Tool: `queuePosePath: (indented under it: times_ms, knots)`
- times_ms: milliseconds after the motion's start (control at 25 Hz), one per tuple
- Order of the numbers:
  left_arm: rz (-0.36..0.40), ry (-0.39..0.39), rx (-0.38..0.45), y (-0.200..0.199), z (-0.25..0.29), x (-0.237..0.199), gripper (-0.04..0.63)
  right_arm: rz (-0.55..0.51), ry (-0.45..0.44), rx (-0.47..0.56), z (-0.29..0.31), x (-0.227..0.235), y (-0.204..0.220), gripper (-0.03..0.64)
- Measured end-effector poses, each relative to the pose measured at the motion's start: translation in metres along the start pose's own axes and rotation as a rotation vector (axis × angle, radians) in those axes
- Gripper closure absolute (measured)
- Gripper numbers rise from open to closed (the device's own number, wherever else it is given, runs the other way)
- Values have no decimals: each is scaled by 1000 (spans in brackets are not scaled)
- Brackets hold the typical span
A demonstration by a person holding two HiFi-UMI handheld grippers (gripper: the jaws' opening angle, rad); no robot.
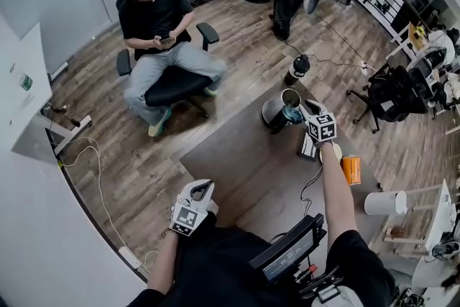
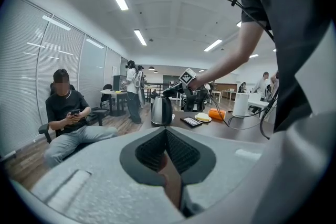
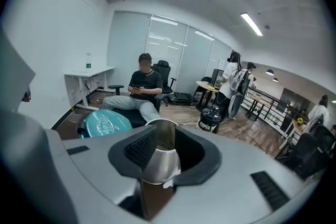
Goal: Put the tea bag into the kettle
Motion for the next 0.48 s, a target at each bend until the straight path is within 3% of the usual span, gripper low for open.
queuePosePath:
  times_ms: [480]
  knots:
    - [53, 122, 17, -7, 11, 28, 592, 102, 14, 236, -78, -70, -5, 517]
Point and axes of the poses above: the fingertips, and each gripper's own axes: z forward along the fingers, x to its right, y out of its underside, the point moved 2 cm from there along -z, backward along the fingers, and after that the axes turned 6 degrees about -y, right-handed, at the moved point
